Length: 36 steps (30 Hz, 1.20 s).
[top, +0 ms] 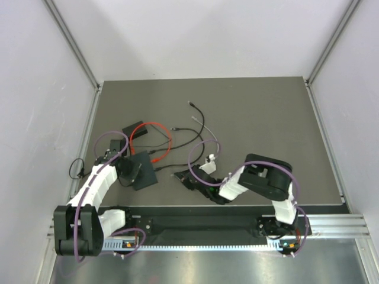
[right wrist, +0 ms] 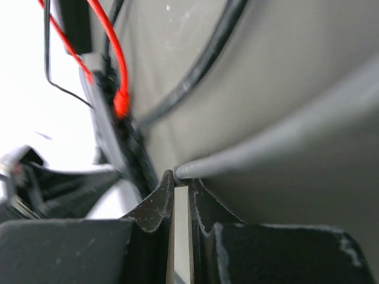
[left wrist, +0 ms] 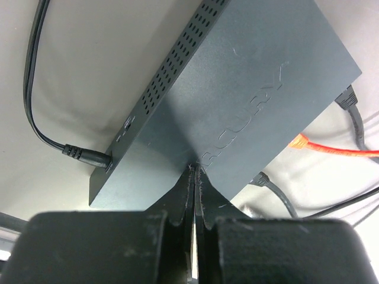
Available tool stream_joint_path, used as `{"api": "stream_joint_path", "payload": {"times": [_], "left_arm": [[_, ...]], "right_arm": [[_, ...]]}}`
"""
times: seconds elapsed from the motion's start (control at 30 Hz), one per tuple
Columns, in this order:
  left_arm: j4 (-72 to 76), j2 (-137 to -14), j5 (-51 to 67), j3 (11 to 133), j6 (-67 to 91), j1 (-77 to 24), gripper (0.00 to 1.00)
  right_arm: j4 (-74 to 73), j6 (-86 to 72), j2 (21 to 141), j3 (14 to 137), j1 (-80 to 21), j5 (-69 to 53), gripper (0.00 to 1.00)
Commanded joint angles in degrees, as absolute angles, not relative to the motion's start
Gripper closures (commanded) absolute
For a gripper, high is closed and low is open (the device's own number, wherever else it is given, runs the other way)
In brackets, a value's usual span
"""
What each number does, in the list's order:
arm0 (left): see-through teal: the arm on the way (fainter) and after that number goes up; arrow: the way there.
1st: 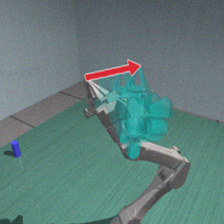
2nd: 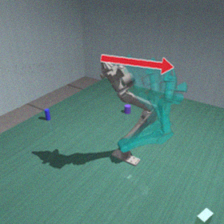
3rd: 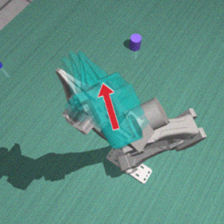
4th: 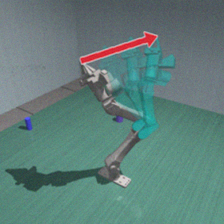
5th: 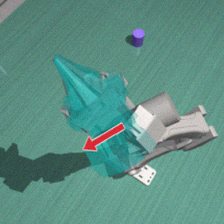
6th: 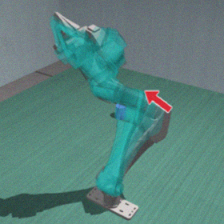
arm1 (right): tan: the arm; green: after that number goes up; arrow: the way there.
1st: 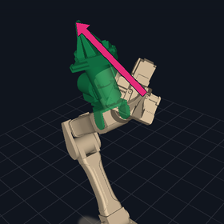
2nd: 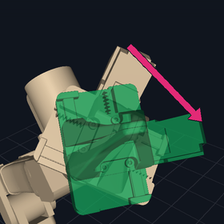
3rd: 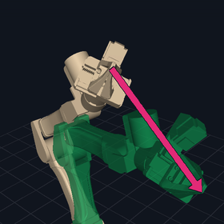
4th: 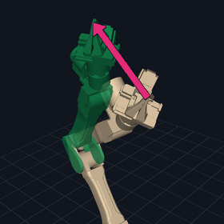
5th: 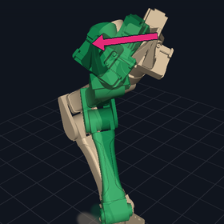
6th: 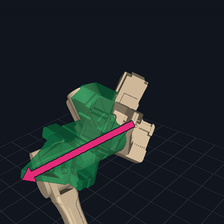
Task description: Pull the plug from the switch port
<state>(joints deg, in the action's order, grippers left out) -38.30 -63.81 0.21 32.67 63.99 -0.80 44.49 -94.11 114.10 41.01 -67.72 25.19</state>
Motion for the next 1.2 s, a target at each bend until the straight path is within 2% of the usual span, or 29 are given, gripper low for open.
{"api": "stream_joint_path", "payload": {"times": [0.0, 0.13, 0.3, 0.5, 0.6, 0.63, 0.67, 0.77, 1.0, 1.07, 1.17], "left_arm": [[-47.8, -64.6, -8.1, 30.0, 58.5, -0.4, 1.0], [-50.1, -60.8, -9.2, 33.1, 55.3, -0.4, 1.0], [-51.4, -55.9, -4.9, 36.0, 53.0, -0.4, 1.0], [-49.4, -54.0, 5.2, 37.7, 48.2, -0.4, 1.0], [-47.1, -53.2, 9.3, 38.5, 45.5, -0.4, 1.0], [-46.7, -52.8, 11.3, 38.8, 45.0, -0.4, 1.0], [-45.7, -52.5, 12.2, 38.9, 44.0, -0.4, 1.0], [-44.7, -51.7, 12.7, 40.0, 42.8, -0.4, 1.0], [-42.2, -53.6, 17.9, 40.3, 41.0, -0.4, 1.0], [-42.2, -53.9, 18.4, 40.6, 40.1, -0.4, 1.0], [-41.2, -53.5, 19.9, 40.5, 39.2, -0.4, 1.0]], "right_arm": [[31.1, -83.5, 105.7, 36.7, -68.6, 29.4, 1.0], [30.5, -76.3, 97.4, 30.4, -68.4, 29.0, 1.0], [23.3, -66.9, 85.1, 24.9, -65.4, 27.1, 1.0], [9.3, -48.5, 67.7, 25.7, -50.5, 15.7, 1.0], [2.2, -43.1, 67.6, 28.7, -38.3, 6.4, 1.0], [1.6, -42.5, 67.8, 29.2, -35.1, 1.1, 1.0], [2.0, -42.0, 68.3, 29.1, -28.7, -1.6, 1.0], [1.7, -40.3, 71.0, 30.2, -18.2, -7.4, 1.0], [3.1, -40.0, 76.5, 33.7, -4.5, -13.8, 1.0], [4.1, -41.2, 75.2, 31.4, 2.2, -13.7, 1.0], [2.6, -40.1, 71.5, 30.3, 7.2, -10.6, 1.0]]}}
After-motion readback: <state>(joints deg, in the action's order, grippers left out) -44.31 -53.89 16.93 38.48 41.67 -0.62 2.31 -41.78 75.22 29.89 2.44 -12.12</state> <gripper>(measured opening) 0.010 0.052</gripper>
